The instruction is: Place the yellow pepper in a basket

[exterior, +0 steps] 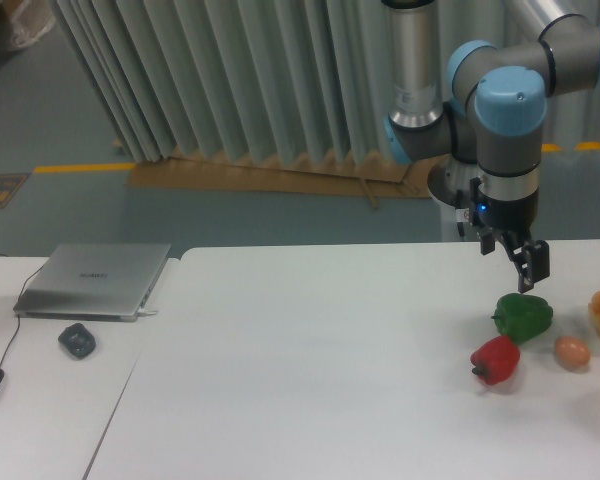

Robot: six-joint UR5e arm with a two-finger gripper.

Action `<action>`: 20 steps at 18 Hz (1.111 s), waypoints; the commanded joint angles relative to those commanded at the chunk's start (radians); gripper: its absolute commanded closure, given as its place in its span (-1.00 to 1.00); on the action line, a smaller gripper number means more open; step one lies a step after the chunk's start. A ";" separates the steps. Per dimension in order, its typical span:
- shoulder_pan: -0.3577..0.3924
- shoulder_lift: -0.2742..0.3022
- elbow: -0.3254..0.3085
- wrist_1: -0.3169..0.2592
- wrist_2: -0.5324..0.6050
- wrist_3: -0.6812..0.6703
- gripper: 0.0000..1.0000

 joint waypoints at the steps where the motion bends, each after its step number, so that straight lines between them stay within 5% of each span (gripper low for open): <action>1: 0.000 -0.001 0.003 0.001 0.000 -0.005 -1.00; 20: 0.037 0.046 -0.057 0.005 -0.017 -0.003 -1.00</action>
